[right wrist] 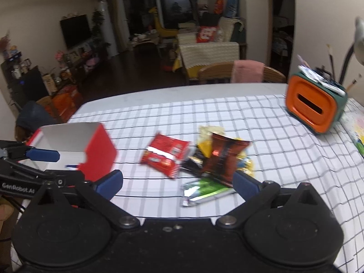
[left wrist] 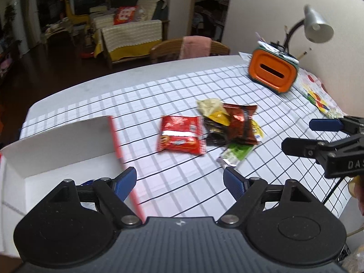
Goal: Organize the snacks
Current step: 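Move both tools back toward the remaining snack pile, then grasp the copper-foil bag with the right gripper while the left gripper grasps the green bar, then carry the copper-foil bag and green bar with both grippers over the box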
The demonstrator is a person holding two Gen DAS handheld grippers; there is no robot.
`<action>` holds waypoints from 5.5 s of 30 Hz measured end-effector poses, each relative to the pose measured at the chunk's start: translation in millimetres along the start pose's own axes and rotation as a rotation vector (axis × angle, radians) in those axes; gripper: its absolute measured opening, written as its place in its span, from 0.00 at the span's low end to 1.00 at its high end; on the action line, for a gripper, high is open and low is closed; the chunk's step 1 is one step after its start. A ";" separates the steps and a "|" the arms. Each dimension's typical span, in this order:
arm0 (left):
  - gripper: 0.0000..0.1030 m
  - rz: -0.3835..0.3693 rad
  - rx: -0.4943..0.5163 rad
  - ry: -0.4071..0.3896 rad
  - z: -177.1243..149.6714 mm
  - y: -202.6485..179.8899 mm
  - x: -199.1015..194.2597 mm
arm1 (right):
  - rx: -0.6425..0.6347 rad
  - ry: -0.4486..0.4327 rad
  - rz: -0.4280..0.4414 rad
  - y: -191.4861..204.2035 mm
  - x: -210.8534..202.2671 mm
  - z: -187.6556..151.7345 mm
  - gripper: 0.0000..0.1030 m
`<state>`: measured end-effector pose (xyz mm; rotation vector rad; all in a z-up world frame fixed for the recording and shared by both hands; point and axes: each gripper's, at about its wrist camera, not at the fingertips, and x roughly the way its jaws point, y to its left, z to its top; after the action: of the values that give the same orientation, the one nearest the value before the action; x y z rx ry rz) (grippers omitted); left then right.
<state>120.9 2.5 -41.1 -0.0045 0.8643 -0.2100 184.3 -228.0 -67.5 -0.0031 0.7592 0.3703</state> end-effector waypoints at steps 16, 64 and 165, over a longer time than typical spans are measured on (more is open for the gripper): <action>0.81 -0.070 0.194 0.106 25.7 -82.8 104.5 | 0.057 0.091 -0.039 -84.7 54.8 2.7 1.00; 0.44 -0.143 0.326 0.312 30.0 -117.6 217.8 | 0.053 0.237 0.107 -98.1 167.1 21.8 0.43; 0.41 -0.024 0.027 0.097 -21.6 -2.3 -3.2 | 0.134 0.094 0.145 -6.0 -12.7 -40.5 0.39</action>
<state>102.2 2.6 -52.5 0.0207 0.9581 -0.2462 150.7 -243.2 -89.2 0.1622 0.8788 0.4586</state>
